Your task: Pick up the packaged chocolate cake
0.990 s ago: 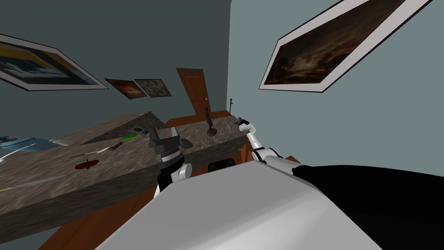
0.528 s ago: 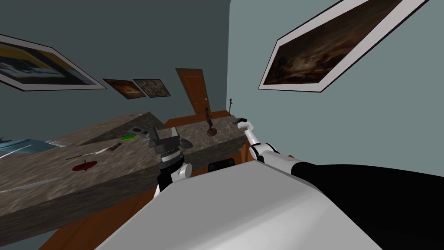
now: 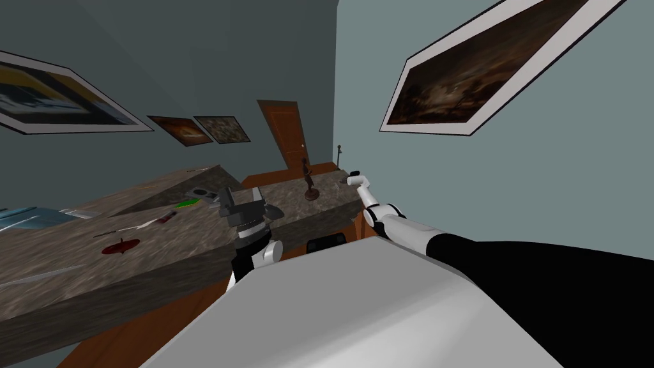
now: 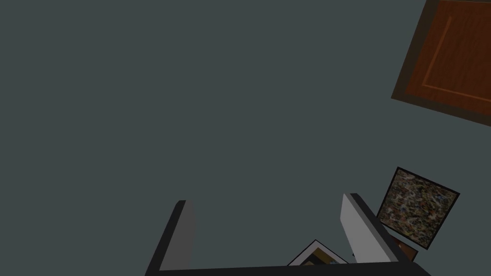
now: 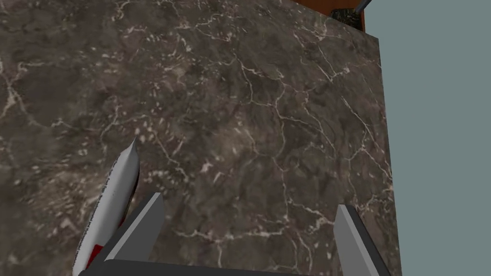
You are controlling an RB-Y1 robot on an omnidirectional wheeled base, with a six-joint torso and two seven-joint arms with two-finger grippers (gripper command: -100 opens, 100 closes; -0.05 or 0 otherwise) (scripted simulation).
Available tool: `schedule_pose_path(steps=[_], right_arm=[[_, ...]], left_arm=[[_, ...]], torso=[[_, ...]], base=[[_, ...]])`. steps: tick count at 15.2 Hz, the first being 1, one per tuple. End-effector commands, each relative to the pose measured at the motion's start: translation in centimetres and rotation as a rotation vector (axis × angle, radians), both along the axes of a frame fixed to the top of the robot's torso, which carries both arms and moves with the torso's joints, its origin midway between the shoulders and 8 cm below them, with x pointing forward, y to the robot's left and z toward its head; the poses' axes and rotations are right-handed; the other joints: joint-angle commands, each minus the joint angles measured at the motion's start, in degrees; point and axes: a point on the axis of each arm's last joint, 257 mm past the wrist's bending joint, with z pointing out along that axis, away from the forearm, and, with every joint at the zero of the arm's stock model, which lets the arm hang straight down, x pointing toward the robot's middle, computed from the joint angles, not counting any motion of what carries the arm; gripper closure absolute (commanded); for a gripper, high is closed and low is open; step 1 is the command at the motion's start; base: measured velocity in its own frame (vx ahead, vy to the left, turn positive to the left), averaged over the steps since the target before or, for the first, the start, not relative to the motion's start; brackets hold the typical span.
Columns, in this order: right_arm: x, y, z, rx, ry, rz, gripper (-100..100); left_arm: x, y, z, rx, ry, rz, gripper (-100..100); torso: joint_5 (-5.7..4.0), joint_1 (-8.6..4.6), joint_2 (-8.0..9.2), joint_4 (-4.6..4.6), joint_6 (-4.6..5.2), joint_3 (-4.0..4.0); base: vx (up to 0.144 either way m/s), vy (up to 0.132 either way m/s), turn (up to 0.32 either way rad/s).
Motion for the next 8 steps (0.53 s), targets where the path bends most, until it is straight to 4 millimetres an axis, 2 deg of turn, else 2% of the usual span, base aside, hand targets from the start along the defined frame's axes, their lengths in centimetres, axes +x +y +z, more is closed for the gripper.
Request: schedule_pose_path(steps=[1, 2, 3, 4, 5, 8], right_arm=[[-0.1, 0.7, -0.8, 0.034, 0.049, -0.014, -100], [0.2, 1.6, -0.6, 0.072, 0.074, -0.027, -100], [-0.1, 1.5, -1.4, 0.074, 0.1, -0.03, -100], [-0.1, 1.5, -1.4, 0.074, 0.1, -0.03, -100], [-0.1, 2.5, -1.6, 0.11, 0.142, -0.043, -100], [-0.5, 3.3, -2.3, 0.143, 0.198, -0.06, -100]], left_arm=[[0.0, 0.0, 0.0, 0.0, 0.0, 0.0, 0], [0.0, 0.0, 0.0, 0.0, 0.0, 0.0, 0], [0.0, 0.0, 0.0, 0.0, 0.0, 0.0, 0], [0.0, 0.0, 0.0, 0.0, 0.0, 0.0, 0], [0.0, 0.0, 0.0, 0.0, 0.0, 0.0, 0], [0.0, 0.0, 0.0, 0.0, 0.0, 0.0, 0]], torso=[[0.0, 0.0, 0.0, 0.0, 0.0, 0.0], [0.0, 0.0, 0.0, -0.01, 0.0, 0.0], [0.0, 0.01, -0.01, 0.0, 0.0, 0.0], [0.0, 0.01, 0.0, -0.01, 0.0, 0.0], [-0.01, -0.01, 0.01, -0.01, 0.01, 0.0], [0.0, 0.0, 0.02, 0.0, 0.0, 0.01]], base=[[-0.001, 0.007, -0.021], [0.0, 0.008, -0.026], [0.001, 0.008, -0.019], [0.0, 0.0, 0.0], [-0.004, 0.005, -0.017], [-0.004, 0.006, -0.017]])
